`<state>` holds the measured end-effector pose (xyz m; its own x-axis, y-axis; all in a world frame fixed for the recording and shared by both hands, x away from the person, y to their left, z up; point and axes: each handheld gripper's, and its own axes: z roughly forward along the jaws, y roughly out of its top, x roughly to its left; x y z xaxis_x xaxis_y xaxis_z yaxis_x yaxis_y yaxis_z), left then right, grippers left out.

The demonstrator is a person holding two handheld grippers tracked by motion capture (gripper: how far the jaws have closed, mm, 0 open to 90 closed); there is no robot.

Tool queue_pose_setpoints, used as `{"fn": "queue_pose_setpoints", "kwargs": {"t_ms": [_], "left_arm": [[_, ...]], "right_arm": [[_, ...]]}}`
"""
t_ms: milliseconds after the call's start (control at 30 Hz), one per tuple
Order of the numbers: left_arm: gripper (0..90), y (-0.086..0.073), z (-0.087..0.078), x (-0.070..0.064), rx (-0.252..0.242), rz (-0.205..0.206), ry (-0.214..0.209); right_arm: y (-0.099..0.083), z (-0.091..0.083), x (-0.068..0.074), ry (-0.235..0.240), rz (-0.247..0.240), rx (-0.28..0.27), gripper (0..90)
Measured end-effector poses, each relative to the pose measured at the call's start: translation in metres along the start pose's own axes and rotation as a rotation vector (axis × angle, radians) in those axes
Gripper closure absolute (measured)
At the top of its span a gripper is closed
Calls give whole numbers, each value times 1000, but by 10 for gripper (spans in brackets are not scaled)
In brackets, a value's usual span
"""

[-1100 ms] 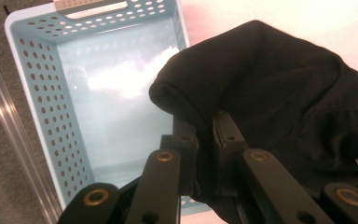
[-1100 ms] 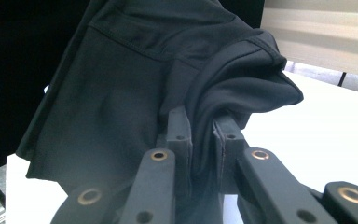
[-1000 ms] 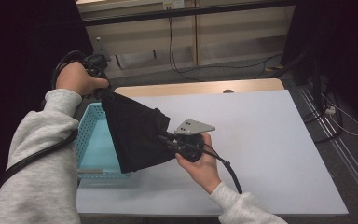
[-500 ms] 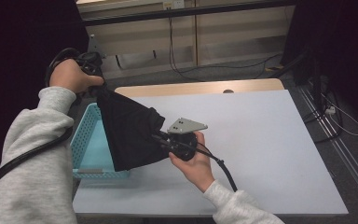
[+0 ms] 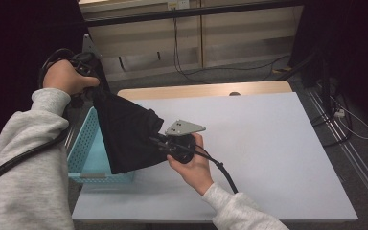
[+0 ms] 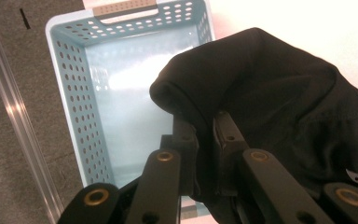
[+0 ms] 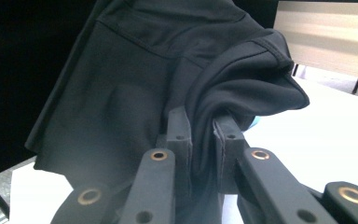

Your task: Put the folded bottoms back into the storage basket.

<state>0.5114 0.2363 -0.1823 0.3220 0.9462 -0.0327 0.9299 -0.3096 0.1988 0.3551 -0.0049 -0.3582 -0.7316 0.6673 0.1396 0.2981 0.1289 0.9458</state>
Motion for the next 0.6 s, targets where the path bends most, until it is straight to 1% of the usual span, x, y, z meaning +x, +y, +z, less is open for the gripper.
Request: {"fn": "queue_pose_setpoints", "kwargs": {"t_ms": [300,367,433,467,500,600], "left_arm": [[822,3,-2,4,-3,-2,6],[822,4,-2,6,-2,-6,11],[822,5,-2,9,-2,-19,9],[822,5,-2,10,2,-15,7],[822,5,-1,11,-5,-25,6],[822,5,-1,15,-1,-18,6]], "right_arm": [[2,8,7,9,-7,-2,800],[3,9,9,11,-8,-2,800],[4,11,10,11,-4,-5,800],[4,11,11,13,-3,-6,800],[4,12,11,15,-3,-6,800],[4,14,13,19,-7,-4,800]]}}
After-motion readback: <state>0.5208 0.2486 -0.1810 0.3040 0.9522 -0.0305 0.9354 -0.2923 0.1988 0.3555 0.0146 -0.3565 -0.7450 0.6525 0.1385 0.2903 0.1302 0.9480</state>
